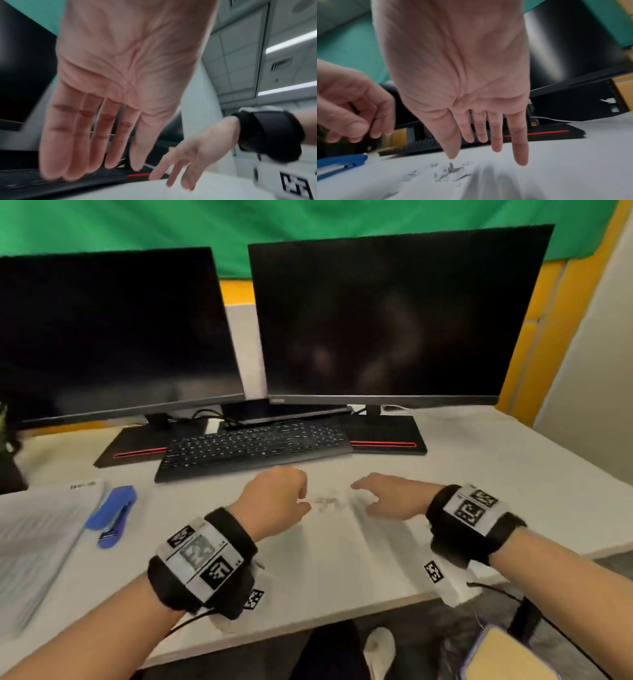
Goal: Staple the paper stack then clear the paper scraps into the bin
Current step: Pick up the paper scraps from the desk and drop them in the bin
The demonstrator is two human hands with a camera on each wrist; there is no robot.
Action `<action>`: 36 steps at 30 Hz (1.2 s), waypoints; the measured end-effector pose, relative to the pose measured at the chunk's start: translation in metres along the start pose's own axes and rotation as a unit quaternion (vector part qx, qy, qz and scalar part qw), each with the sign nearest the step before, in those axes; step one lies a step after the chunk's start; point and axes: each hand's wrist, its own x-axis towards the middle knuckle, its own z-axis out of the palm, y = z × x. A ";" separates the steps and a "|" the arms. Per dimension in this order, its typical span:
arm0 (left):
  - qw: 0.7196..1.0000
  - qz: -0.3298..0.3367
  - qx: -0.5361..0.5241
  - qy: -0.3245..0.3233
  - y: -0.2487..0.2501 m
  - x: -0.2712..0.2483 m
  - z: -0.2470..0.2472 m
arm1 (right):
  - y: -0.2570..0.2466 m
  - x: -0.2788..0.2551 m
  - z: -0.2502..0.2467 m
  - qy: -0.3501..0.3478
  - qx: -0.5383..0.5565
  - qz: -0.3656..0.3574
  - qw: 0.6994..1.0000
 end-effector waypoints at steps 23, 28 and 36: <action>0.990 0.007 -0.041 -0.137 -0.048 0.080 0.046 | -0.045 0.060 0.029 0.000 -0.044 -0.031 0.999; 0.991 0.061 0.001 -0.119 -0.048 0.084 0.045 | -0.058 0.071 0.036 0.065 -0.069 -0.061 0.994; 0.996 0.065 -0.023 -0.062 -0.044 0.088 0.047 | -0.060 0.074 0.041 0.118 -0.035 -0.062 0.990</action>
